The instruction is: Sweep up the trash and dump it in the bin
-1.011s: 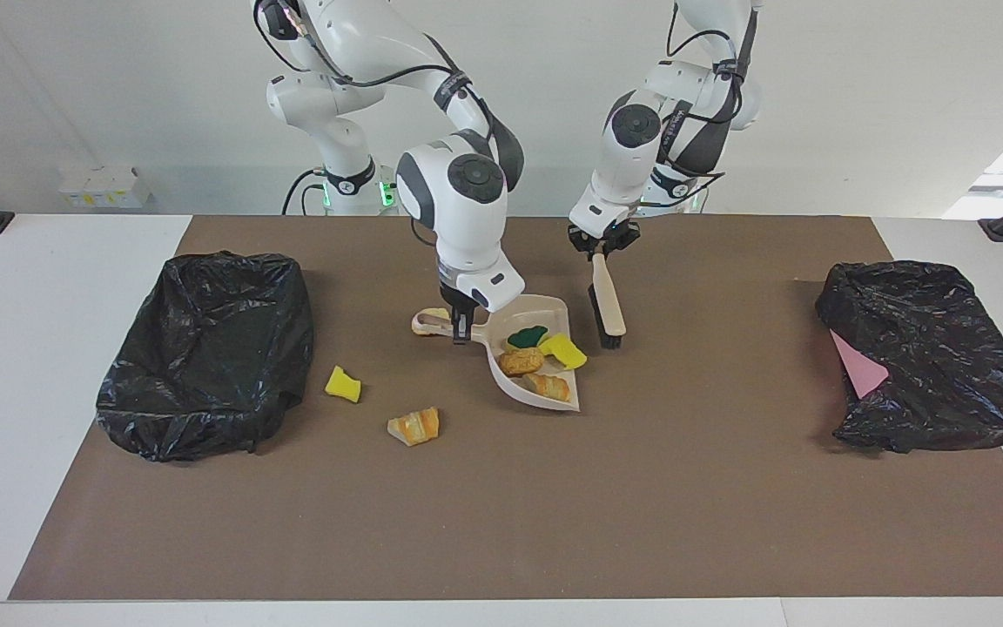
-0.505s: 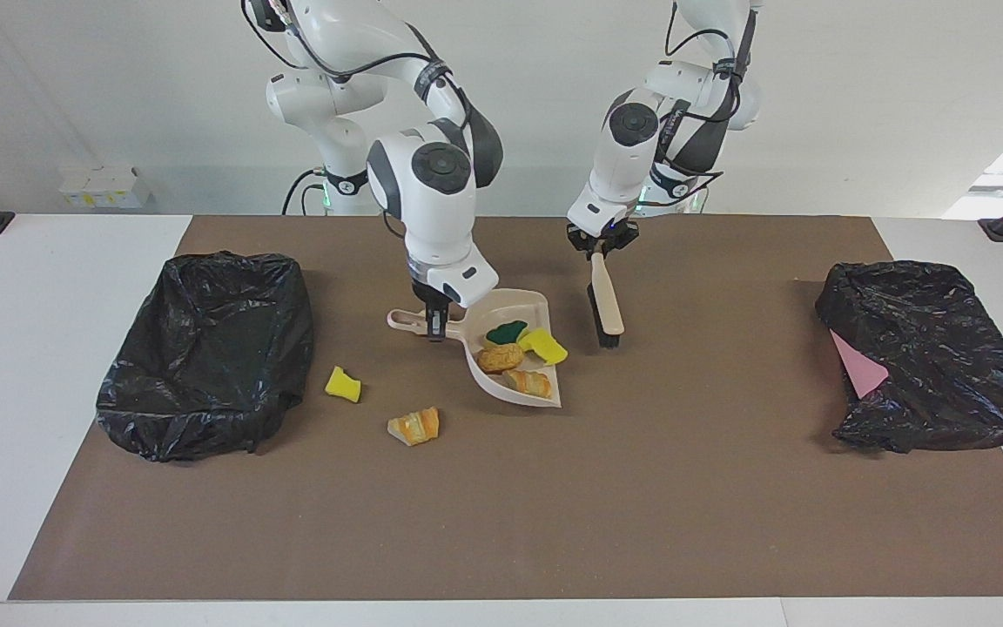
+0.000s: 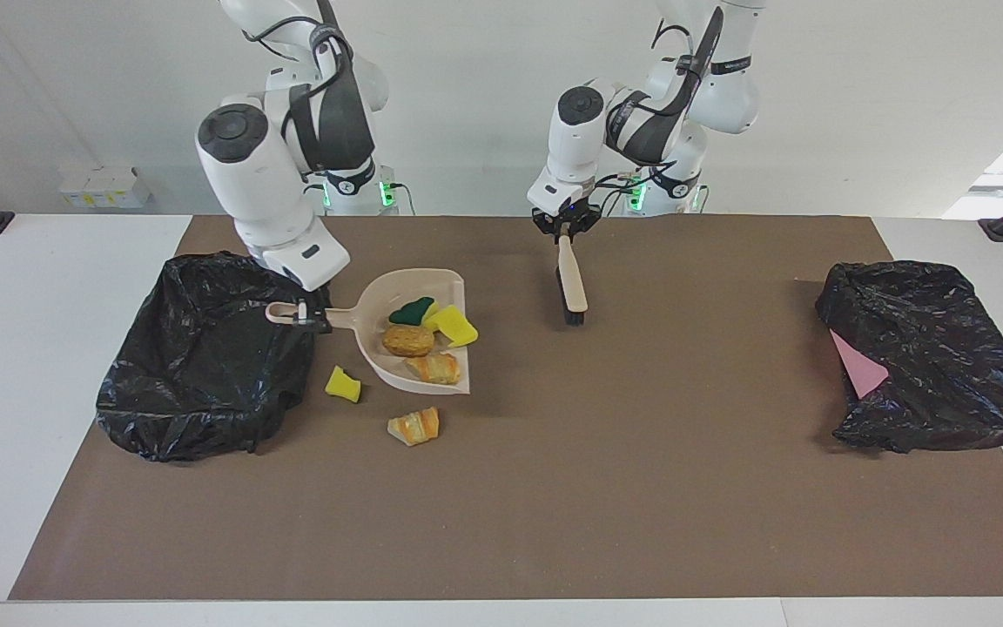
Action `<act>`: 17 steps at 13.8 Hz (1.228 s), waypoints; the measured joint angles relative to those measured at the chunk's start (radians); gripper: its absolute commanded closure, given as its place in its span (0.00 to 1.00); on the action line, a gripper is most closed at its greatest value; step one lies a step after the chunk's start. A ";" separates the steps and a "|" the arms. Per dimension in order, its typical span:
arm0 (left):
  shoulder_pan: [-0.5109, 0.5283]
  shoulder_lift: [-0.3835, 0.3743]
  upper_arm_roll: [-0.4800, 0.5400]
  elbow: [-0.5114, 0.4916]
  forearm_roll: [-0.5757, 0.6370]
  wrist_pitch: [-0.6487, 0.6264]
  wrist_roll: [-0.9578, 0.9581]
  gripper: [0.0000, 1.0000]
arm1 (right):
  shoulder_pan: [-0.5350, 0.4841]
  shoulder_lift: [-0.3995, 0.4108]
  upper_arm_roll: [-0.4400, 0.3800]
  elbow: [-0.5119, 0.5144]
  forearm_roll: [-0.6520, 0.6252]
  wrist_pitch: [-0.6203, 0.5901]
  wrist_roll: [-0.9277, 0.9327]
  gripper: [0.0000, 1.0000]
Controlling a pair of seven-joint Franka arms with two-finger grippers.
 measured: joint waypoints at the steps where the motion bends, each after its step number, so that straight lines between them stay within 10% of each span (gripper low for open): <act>1: -0.002 0.002 0.001 -0.005 0.000 0.003 -0.007 1.00 | -0.058 -0.002 -0.001 0.000 0.000 0.000 -0.074 1.00; 3: -0.002 0.006 0.002 -0.006 0.000 0.010 -0.014 0.01 | -0.182 -0.001 -0.004 -0.001 0.001 0.016 -0.215 1.00; 9: 0.047 0.021 0.020 0.045 0.000 0.021 -0.036 0.00 | -0.319 -0.007 -0.007 -0.033 -0.110 0.175 -0.359 1.00; 17: 0.357 0.025 0.033 0.248 0.007 -0.004 0.153 0.00 | -0.303 -0.118 0.001 -0.274 -0.345 0.398 -0.359 1.00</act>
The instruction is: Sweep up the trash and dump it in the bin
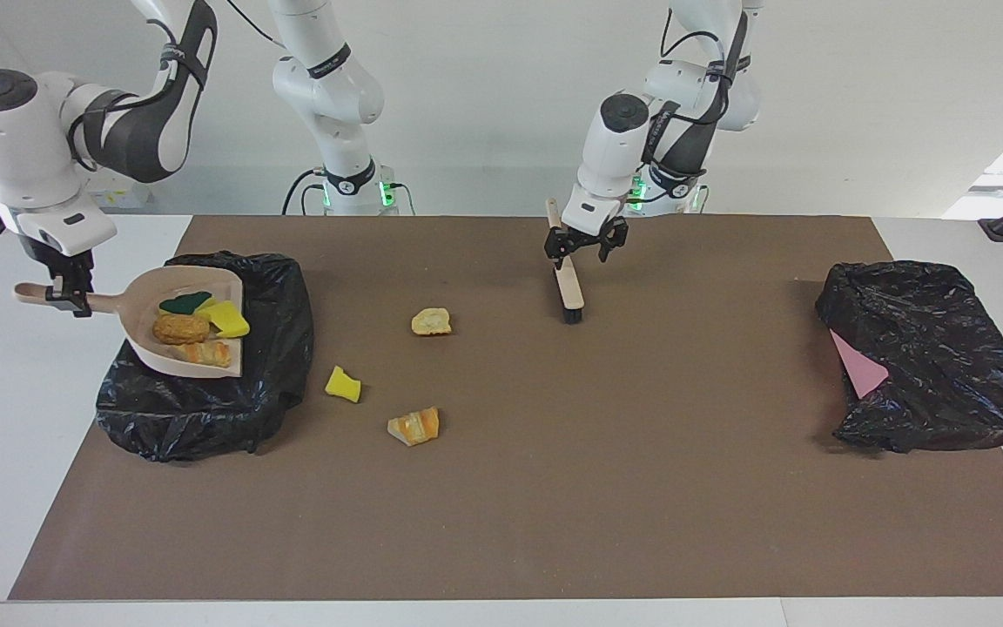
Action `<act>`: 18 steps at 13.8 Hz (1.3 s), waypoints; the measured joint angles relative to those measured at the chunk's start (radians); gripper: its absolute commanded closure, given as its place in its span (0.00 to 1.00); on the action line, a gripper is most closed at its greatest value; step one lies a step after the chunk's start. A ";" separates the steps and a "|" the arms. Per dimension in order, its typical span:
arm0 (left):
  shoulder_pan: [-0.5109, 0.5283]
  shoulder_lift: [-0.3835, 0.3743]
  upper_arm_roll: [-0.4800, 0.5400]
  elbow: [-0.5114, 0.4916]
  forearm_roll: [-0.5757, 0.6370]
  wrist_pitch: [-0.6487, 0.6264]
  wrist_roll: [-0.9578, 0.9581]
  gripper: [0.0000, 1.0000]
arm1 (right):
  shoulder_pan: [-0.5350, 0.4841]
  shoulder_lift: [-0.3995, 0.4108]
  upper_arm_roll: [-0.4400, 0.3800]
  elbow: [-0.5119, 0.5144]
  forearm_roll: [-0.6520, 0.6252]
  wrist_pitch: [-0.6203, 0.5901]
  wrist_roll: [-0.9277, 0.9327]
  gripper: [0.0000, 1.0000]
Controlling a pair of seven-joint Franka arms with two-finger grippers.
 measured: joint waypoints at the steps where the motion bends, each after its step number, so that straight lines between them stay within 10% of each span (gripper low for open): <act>1: 0.041 0.000 0.000 0.031 0.000 -0.014 0.044 0.00 | 0.003 -0.012 0.000 -0.017 -0.015 0.012 0.000 1.00; 18: 0.505 0.126 0.005 0.528 0.027 -0.475 0.749 0.00 | 0.202 -0.142 0.008 -0.067 -0.458 -0.157 0.398 1.00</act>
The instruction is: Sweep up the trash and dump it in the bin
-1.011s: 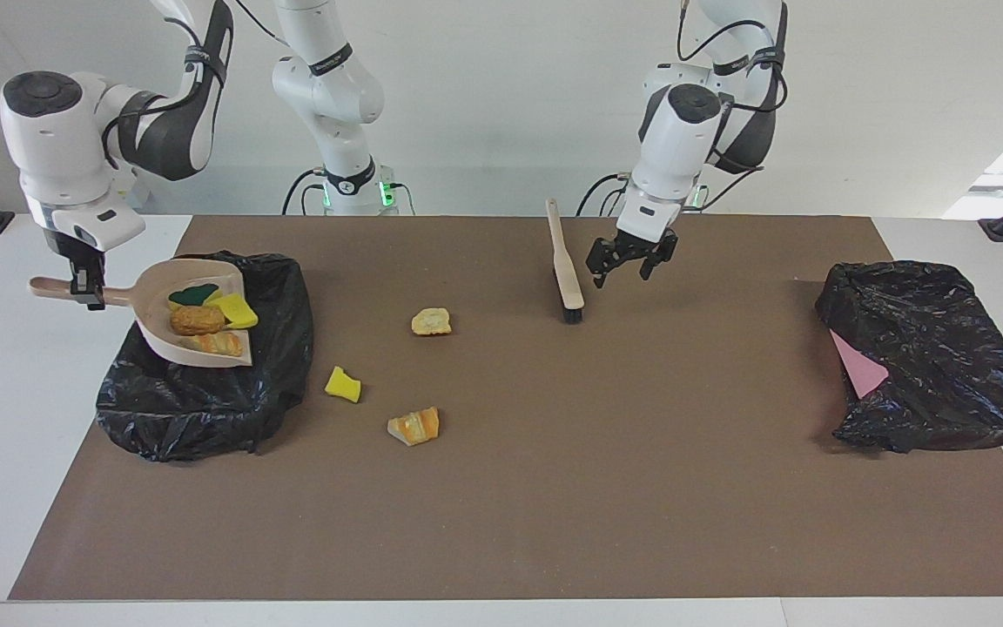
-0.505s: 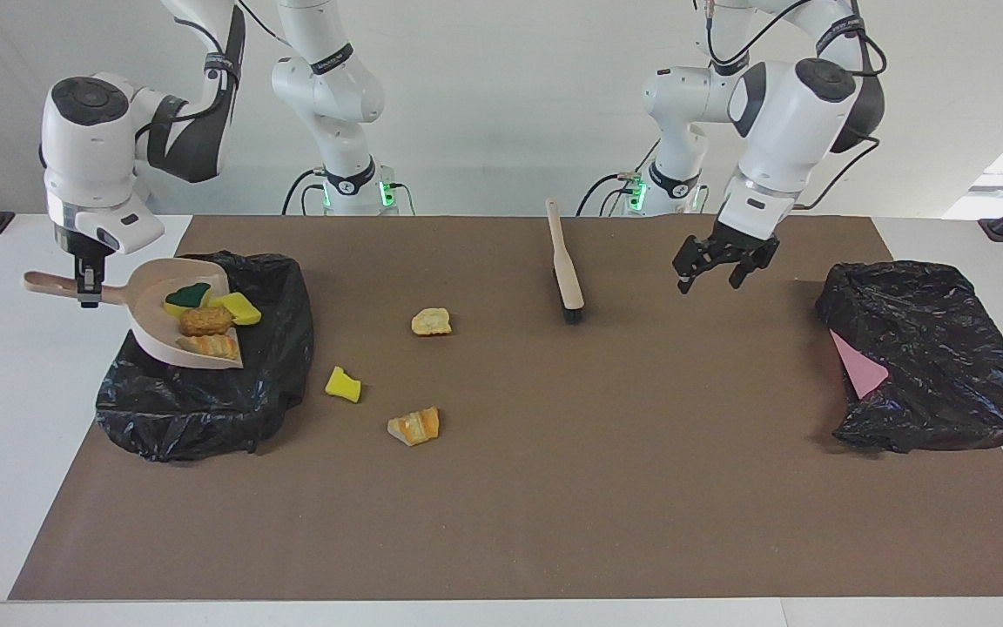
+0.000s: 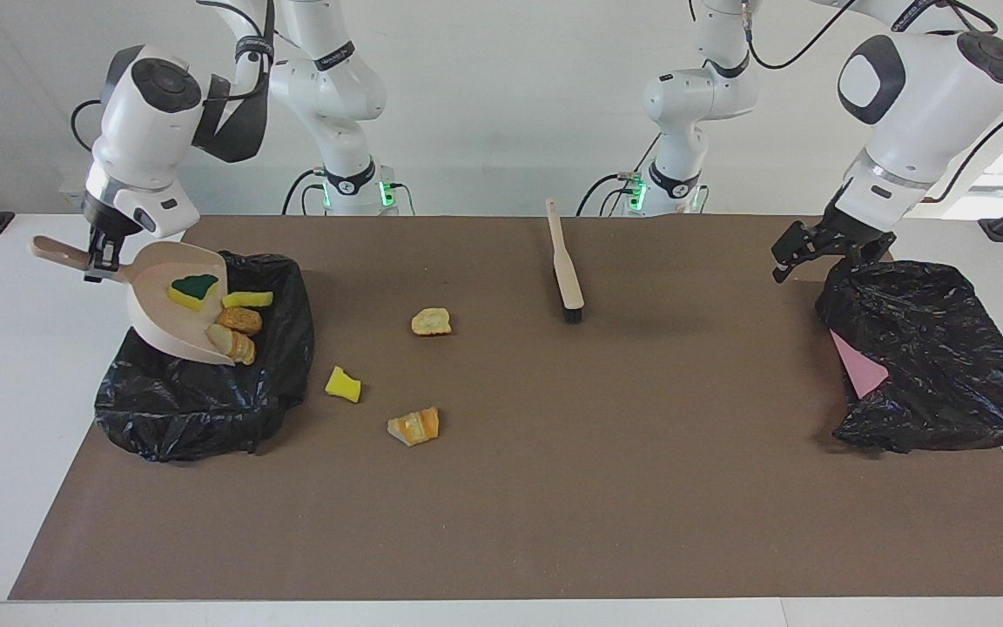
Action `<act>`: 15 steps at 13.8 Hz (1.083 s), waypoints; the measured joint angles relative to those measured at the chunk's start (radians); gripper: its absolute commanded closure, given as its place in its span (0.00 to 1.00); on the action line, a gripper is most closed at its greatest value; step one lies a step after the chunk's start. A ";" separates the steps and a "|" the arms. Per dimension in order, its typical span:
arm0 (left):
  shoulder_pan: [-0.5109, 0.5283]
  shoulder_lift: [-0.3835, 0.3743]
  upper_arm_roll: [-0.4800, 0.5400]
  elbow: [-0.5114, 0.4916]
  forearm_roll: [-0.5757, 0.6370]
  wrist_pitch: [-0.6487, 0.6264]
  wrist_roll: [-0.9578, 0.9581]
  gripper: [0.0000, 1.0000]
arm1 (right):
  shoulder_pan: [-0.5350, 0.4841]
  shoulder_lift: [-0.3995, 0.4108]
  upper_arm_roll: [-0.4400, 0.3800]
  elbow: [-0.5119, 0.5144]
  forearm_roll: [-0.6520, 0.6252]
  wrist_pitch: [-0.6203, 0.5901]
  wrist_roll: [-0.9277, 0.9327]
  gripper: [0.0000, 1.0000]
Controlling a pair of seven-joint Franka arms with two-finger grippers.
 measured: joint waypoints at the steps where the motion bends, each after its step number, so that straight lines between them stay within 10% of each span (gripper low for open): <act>1: 0.000 0.008 -0.001 0.035 0.007 -0.032 0.003 0.00 | -0.004 -0.006 -0.001 0.000 -0.018 -0.007 0.015 1.00; 15: -0.005 0.059 -0.029 0.186 0.046 -0.171 -0.003 0.00 | 0.123 -0.061 0.014 -0.004 -0.344 -0.207 0.184 1.00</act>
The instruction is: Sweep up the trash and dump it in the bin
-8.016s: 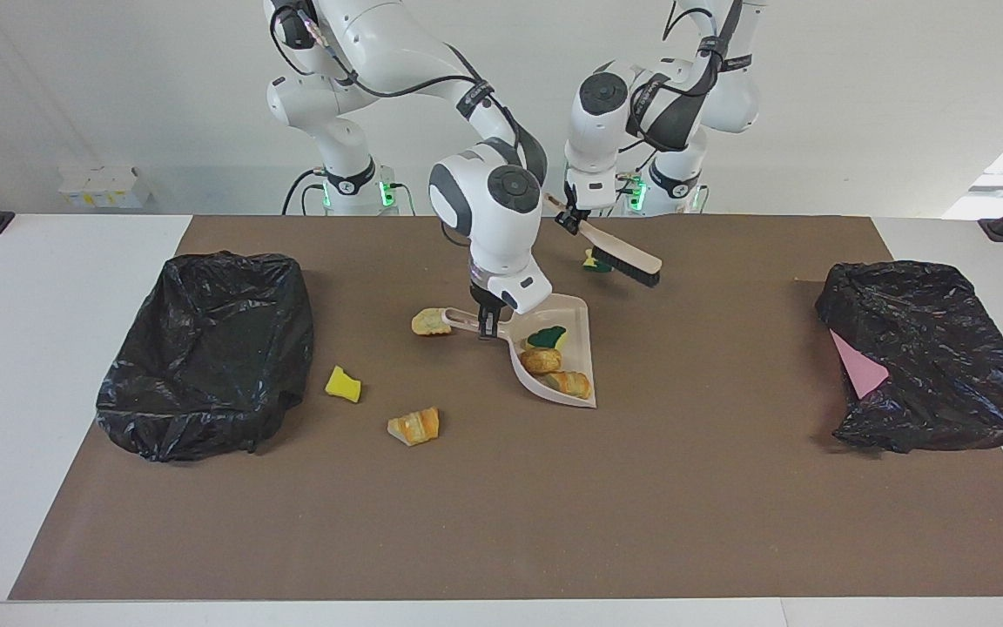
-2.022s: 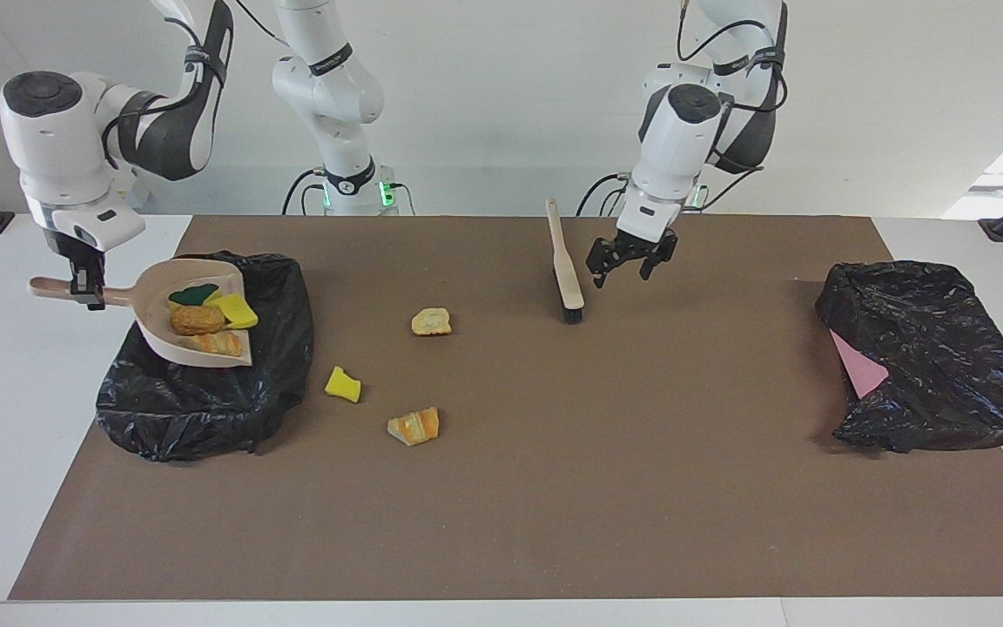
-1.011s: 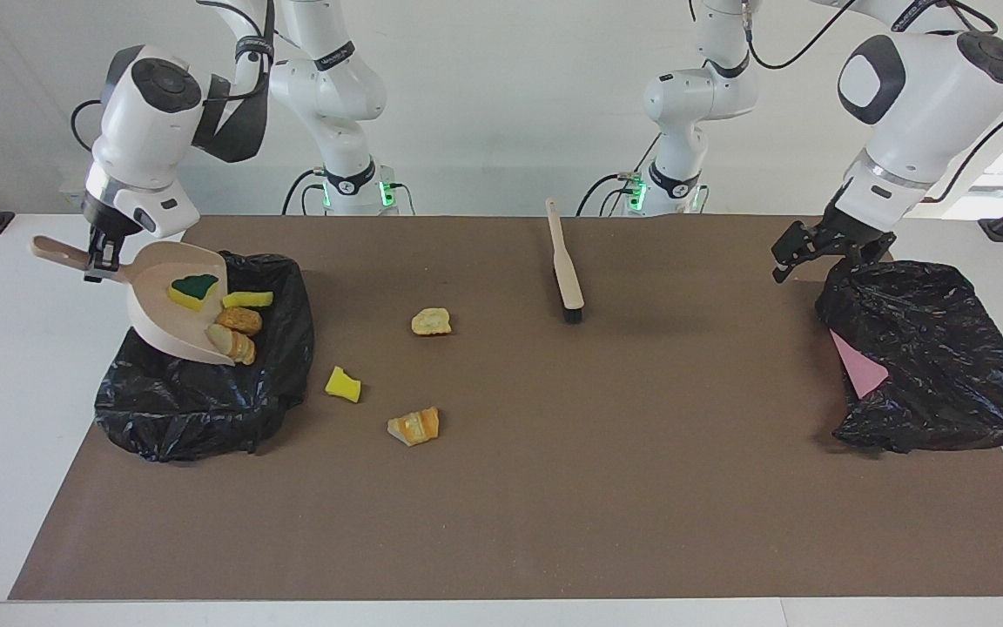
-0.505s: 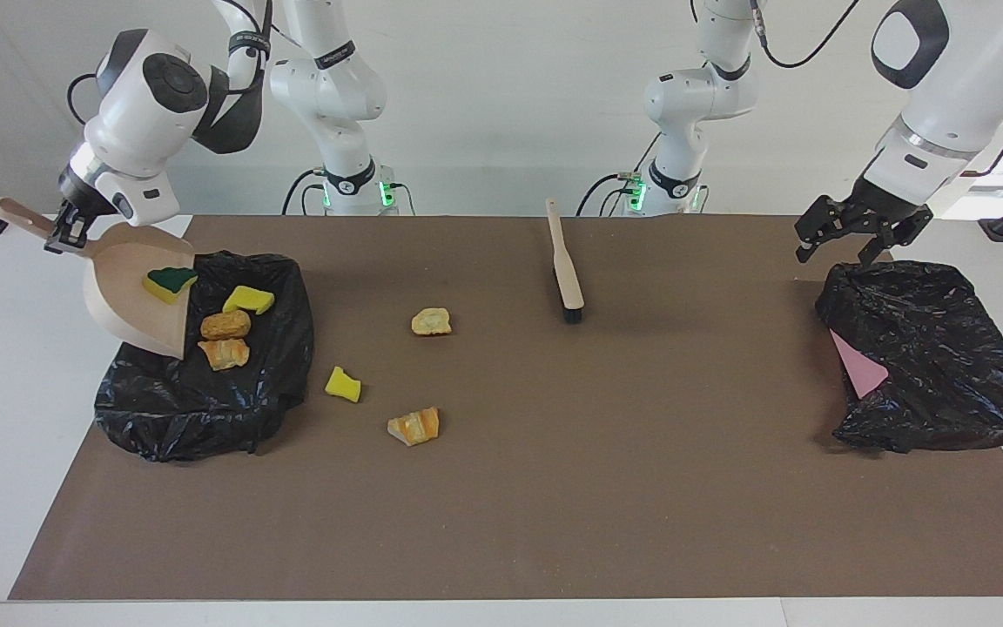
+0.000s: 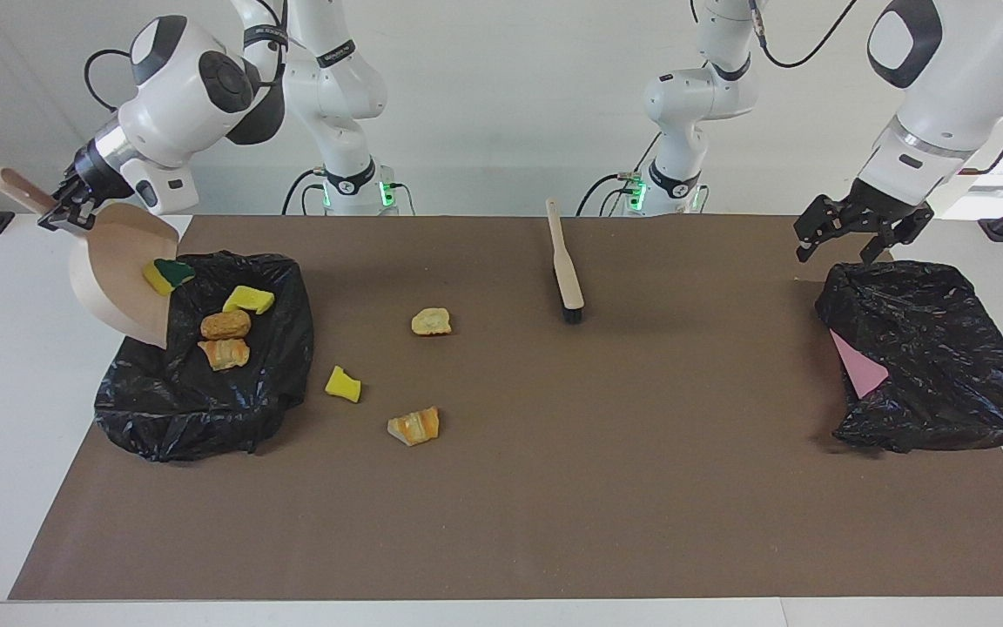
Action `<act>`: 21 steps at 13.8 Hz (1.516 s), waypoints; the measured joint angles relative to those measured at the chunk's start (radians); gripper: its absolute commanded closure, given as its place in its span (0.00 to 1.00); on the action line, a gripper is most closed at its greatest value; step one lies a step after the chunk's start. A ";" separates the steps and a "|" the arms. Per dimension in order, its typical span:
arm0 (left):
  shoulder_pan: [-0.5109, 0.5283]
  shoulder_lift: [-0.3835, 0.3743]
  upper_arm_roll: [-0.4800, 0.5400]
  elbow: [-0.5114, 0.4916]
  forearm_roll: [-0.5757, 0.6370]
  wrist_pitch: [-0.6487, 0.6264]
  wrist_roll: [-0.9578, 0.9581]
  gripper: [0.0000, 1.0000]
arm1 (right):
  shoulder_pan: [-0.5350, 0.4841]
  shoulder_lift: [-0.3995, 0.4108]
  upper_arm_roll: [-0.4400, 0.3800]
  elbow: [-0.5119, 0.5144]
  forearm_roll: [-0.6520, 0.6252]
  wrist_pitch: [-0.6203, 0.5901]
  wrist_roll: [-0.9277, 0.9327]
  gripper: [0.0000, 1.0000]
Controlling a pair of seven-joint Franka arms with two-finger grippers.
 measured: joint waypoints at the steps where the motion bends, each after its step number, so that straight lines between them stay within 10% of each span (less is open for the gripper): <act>1: 0.000 0.000 -0.003 0.000 0.000 -0.002 -0.001 0.00 | 0.007 -0.002 0.000 -0.001 -0.007 -0.012 0.000 1.00; 7: -0.089 -0.028 0.065 0.001 0.001 -0.014 -0.002 0.00 | 0.055 -0.004 0.004 0.038 0.027 -0.099 0.020 1.00; 13: -0.146 -0.038 0.127 0.001 0.004 -0.016 -0.002 0.00 | 0.060 0.094 0.075 0.221 0.333 -0.149 0.172 1.00; 21: -0.157 -0.067 0.125 -0.039 0.004 -0.051 0.035 0.00 | 0.219 0.293 0.089 0.405 0.627 -0.208 0.877 1.00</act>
